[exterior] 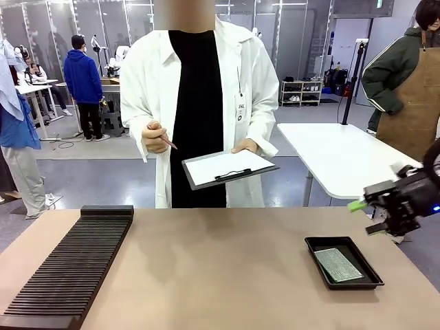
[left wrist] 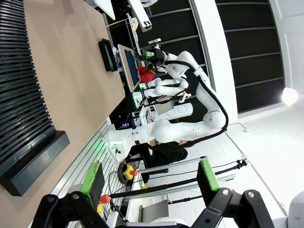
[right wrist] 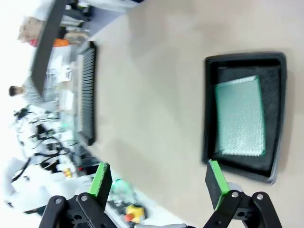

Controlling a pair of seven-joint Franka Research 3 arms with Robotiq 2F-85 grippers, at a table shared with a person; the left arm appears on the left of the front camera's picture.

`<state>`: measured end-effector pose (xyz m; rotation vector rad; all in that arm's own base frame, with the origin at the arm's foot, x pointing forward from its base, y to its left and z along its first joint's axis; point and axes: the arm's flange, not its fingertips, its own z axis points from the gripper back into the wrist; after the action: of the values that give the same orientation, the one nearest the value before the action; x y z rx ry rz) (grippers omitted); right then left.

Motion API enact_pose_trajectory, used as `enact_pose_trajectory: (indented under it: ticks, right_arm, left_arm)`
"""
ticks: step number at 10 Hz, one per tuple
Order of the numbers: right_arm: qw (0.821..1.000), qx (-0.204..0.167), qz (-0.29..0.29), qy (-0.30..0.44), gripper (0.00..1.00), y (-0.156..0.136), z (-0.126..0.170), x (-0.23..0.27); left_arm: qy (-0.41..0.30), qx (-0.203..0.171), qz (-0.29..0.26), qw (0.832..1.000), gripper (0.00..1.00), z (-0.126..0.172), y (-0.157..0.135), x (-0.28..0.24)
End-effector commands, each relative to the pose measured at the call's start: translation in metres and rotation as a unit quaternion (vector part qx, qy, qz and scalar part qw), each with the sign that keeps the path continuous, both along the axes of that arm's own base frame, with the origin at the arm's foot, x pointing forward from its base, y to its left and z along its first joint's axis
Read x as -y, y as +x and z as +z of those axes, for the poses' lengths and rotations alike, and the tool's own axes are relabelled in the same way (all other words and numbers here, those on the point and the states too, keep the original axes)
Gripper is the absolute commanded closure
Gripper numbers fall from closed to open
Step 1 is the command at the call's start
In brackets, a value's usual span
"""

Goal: Inspect the PCB.
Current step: Place the Blank PCB in the ESD tray.

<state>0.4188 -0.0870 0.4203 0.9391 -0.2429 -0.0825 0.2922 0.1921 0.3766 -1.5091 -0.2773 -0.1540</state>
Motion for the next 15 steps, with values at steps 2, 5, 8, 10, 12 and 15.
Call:
enact_pose_trajectory:
  ticks: [2,5,8,10,12,15]
  right_arm:
    - [0.996,-0.037,-0.015,0.083,0.00,-0.043,0.037,0.061]
    - [0.985,-0.055,-0.021,0.162,0.00,-0.089,0.030,0.104]
    - [0.977,-0.064,-0.021,0.200,0.00,-0.116,0.008,0.118]
    - [0.971,-0.055,-0.027,0.232,0.00,-0.118,0.002,0.117]
    - [0.974,-0.069,-0.030,0.215,0.00,-0.119,0.003,0.116]
    - [0.974,-0.069,-0.030,0.215,0.00,-0.119,0.003,0.116]
  left_arm:
    - [0.003,-0.005,-0.002,1.000,0.00,0.002,0.002,-0.002]
    - [0.003,-0.005,-0.002,1.000,0.00,0.002,0.002,-0.002]
    - [0.003,-0.005,-0.002,1.000,0.00,0.002,0.002,-0.002]
    - [0.003,-0.005,-0.002,1.000,0.00,0.002,0.002,-0.002]
    - [0.003,-0.005,-0.002,1.000,0.00,0.002,0.002,-0.002]
    - [0.003,-0.005,-0.002,1.000,0.00,0.002,0.002,-0.002]
